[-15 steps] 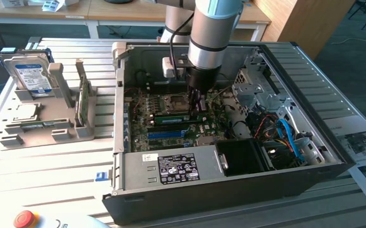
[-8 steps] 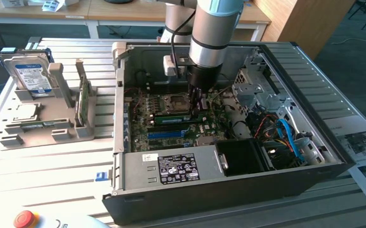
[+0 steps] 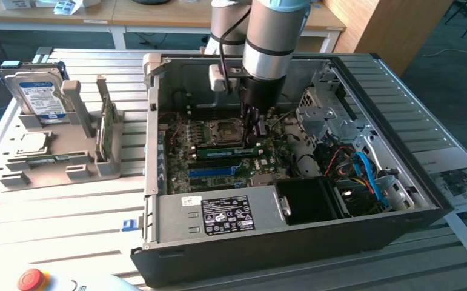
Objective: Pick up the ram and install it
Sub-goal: 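Insert the ram into the slot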
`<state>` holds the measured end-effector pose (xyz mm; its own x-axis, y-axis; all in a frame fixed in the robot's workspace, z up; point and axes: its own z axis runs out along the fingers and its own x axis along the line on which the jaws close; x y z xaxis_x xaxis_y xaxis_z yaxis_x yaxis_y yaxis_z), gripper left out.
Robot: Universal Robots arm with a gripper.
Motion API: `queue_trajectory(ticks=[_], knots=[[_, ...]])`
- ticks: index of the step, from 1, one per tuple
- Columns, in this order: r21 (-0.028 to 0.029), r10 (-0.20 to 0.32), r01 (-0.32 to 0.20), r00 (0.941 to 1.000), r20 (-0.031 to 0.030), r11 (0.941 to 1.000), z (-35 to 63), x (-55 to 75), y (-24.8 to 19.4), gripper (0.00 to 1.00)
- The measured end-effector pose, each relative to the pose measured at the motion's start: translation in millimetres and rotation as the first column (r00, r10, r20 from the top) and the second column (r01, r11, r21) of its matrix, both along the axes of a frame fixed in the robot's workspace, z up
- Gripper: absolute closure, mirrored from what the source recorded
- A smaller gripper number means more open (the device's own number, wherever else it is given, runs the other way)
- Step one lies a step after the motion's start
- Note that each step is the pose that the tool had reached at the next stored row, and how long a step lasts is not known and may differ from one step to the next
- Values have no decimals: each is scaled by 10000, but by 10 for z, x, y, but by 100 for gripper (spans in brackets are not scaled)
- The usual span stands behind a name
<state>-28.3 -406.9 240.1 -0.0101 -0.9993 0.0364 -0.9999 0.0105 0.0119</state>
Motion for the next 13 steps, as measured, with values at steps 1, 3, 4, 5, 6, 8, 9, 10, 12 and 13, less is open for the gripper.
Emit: queue_trajectory(ticks=[1,3,4,5,6,8,9,10,12,13], knots=[[-2,0,0,10000,1,10000,25,0,0,75],[-8,-1,1,10000,1,10000,68,0,0,75],[-15,0,0,10000,0,10000,90,0,0,75],[-21,0,0,10000,1,10000,113,0,0,75],[-27,0,0,10000,0,10000,136,0,0,75],[-38,-1,1,10000,0,10000,186,0,0,75],[-40,-1,1,10000,1,10000,208,0,0,75],[-44,-1,1,10000,1,10000,229,0,0,75],[-50,0,0,10000,1,10000,265,1,0,75],[-54,-1,1,10000,1,10000,283,1,0,75]])
